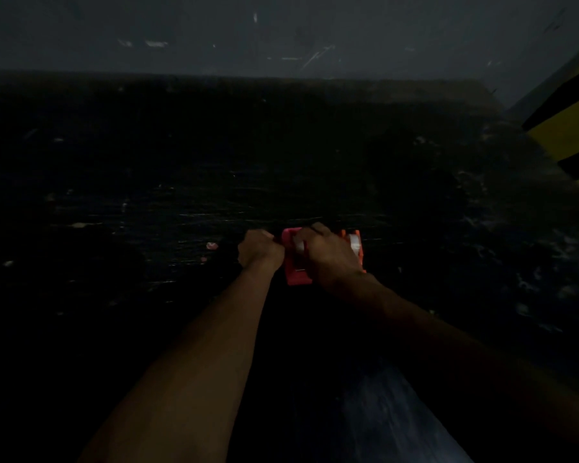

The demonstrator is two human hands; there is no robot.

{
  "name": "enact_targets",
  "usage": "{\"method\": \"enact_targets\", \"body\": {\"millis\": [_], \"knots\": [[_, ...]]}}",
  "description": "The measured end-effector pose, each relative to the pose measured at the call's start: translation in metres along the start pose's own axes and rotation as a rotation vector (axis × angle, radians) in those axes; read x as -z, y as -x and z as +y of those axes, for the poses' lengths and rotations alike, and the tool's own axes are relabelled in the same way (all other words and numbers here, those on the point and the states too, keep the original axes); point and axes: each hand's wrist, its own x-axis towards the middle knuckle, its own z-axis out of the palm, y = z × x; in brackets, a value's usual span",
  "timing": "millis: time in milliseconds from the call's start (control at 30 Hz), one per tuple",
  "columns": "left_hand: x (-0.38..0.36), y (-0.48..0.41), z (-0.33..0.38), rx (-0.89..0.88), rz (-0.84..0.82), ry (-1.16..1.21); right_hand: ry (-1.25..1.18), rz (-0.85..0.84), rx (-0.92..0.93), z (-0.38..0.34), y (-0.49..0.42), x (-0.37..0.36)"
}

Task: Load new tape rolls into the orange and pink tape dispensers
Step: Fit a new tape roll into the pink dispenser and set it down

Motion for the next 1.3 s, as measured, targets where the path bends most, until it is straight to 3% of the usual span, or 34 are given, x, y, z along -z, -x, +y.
{"method": "enact_targets", "body": {"millis": [333, 767, 1100, 1300], "knots": [[-0.002, -0.01, 0.002, 0.103, -0.035, 0.09, 0.2, -0.03, 0.064, -0.003, -0.009, 0.001], [-0.011, -0.027, -0.004, 0.092, -0.032, 0.005, 0.152, -0.066, 0.06, -0.003, -0.008, 0.004], [-0.016, -0.046, -0.011, 0.17, -0.128, 0.124, 0.179, 0.006, 0.146, -0.002, 0.014, 0.001], [-0.016, -0.042, -0.01, 0.171, -0.222, 0.066, 0.202, -0.012, 0.077, 0.004, 0.032, -0.013]]}}
